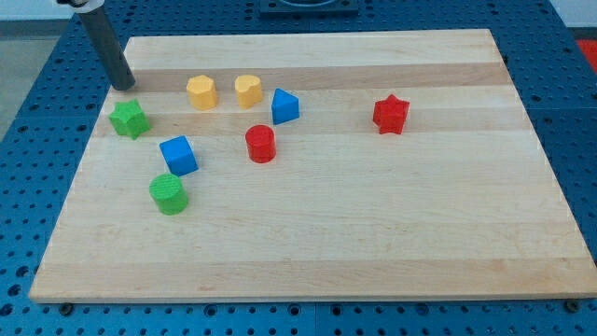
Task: Place the green star top left to the green circle
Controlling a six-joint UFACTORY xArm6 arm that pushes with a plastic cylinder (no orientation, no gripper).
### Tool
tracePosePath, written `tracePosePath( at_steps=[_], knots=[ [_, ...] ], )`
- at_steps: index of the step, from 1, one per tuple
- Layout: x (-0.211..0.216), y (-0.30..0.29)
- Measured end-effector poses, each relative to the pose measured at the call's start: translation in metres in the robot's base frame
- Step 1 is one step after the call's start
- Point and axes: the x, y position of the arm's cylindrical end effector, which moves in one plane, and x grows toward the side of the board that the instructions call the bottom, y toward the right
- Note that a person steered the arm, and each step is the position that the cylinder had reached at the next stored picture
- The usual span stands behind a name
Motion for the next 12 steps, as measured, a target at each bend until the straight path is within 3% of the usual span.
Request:
tracePosePath(
  at_steps=[2, 6, 8, 10, 12],
  knots=[
    [0.031, 0.0],
    [0.166, 0.0],
    [0.149, -0.001],
    [0.046, -0.007],
    [0.045, -0.012]
  ],
)
